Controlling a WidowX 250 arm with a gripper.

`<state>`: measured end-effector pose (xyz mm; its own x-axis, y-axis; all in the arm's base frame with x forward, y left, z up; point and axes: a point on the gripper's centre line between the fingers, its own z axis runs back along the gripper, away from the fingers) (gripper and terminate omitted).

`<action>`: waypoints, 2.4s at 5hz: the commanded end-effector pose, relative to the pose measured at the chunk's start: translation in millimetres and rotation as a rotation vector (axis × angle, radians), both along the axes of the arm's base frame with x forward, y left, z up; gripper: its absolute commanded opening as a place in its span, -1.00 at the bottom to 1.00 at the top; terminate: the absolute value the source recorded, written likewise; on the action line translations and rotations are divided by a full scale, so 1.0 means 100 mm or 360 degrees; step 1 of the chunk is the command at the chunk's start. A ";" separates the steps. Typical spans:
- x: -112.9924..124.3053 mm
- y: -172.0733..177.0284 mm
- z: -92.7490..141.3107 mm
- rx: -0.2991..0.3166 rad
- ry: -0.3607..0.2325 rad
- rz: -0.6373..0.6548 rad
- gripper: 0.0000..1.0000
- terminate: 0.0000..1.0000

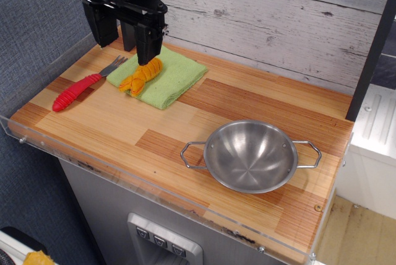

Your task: Put the orange pepper in the metal bowl.

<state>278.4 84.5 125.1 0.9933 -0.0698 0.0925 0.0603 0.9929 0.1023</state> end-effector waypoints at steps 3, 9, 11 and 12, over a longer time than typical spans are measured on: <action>0.26 0.46 -0.08 0.0066 -0.0113 0.0038 1.00 -1.00; 0.77 0.50 -0.76 0.0115 0.0069 0.0161 1.00 -1.00; 0.80 0.46 -0.81 0.0150 0.0106 0.0166 -1.00 -1.00; 0.80 0.44 -0.82 0.0160 0.0120 0.0166 -1.00 -1.00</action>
<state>352.6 127.2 28.7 0.9990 0.0371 -0.0253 -0.0317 0.9819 0.1866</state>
